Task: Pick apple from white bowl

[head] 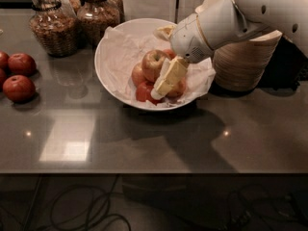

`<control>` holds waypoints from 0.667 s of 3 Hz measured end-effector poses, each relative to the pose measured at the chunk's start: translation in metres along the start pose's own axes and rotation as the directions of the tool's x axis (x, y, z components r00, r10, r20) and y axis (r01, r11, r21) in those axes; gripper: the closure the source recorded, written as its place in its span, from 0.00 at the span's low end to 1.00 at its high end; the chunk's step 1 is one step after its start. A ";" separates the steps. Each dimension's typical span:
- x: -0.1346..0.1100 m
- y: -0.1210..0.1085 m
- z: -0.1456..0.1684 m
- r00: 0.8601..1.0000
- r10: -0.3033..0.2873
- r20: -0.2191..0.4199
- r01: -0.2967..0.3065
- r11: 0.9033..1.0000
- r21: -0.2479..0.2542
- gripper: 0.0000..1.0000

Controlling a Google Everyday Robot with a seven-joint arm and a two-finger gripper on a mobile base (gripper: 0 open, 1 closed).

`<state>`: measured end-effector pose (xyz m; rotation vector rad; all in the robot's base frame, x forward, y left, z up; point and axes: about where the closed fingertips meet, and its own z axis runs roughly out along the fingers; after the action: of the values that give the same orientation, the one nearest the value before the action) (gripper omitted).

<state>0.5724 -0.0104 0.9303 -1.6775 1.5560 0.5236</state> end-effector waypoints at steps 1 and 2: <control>0.004 -0.002 0.010 1.000 0.000 -0.005 -0.001 1.000 -0.016 0.00; 0.004 -0.002 0.010 1.000 0.000 -0.005 -0.001 1.000 -0.016 0.19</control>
Offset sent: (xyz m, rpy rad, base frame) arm 0.0043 0.0049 -0.0079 -0.0070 0.0104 0.0096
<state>0.5770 -0.0050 0.9218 -1.6920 1.5597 0.5340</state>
